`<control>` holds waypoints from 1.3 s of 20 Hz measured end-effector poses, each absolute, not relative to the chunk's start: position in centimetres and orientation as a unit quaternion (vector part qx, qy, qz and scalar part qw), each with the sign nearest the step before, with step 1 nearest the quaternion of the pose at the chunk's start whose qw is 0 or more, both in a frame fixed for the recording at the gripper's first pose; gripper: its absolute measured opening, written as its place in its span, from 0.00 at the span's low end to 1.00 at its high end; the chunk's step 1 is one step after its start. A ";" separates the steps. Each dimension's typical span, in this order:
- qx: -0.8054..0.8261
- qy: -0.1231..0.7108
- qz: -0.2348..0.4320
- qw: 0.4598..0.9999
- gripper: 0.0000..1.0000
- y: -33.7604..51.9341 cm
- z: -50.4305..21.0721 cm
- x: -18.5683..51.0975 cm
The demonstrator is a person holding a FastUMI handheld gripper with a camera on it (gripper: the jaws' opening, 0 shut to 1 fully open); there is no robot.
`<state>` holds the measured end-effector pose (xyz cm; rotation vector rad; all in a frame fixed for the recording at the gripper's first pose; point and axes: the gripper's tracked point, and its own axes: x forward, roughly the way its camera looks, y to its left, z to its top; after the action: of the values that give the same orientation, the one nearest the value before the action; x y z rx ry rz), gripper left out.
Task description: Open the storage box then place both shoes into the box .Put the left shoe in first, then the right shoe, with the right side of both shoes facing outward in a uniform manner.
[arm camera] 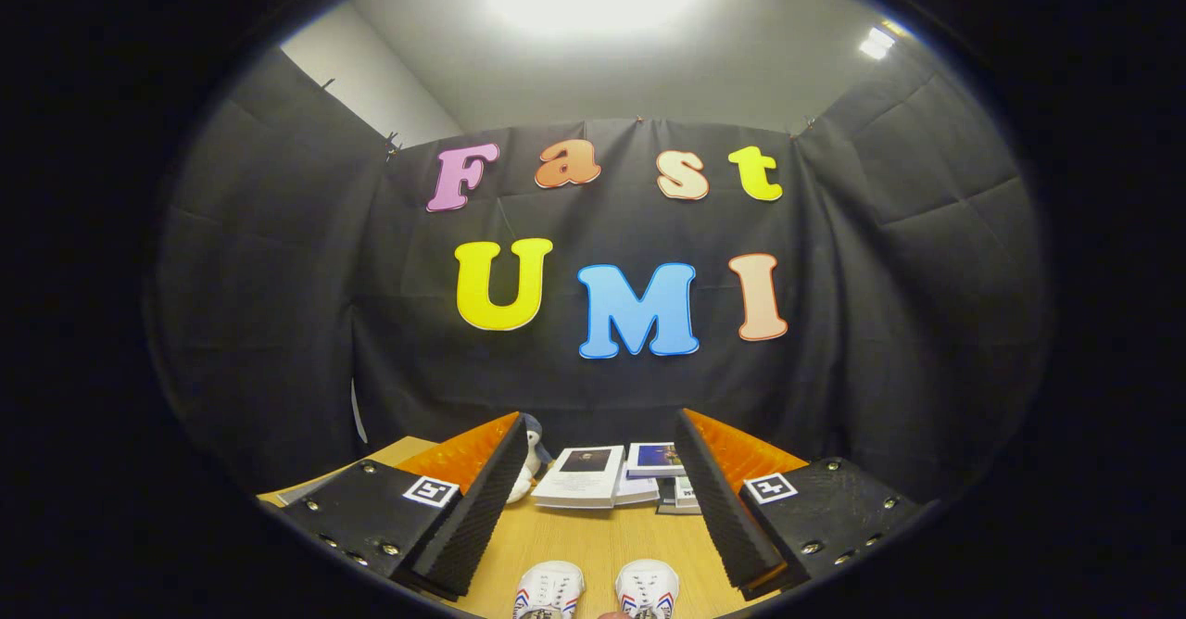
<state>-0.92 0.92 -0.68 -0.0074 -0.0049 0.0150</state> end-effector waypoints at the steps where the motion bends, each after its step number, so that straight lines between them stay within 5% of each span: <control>1: -0.003 -0.003 0.007 1.000 0.96 0.9 -0.7 -1.0; 11: 0.068 0.033 0.042 0.996 0.96 3.0 -3.5 -1.4; 26: 0.296 0.211 0.150 0.919 0.98 10.7 -12.9 -2.7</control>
<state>-2.67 10.71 -12.87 0.6089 0.4331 0.3087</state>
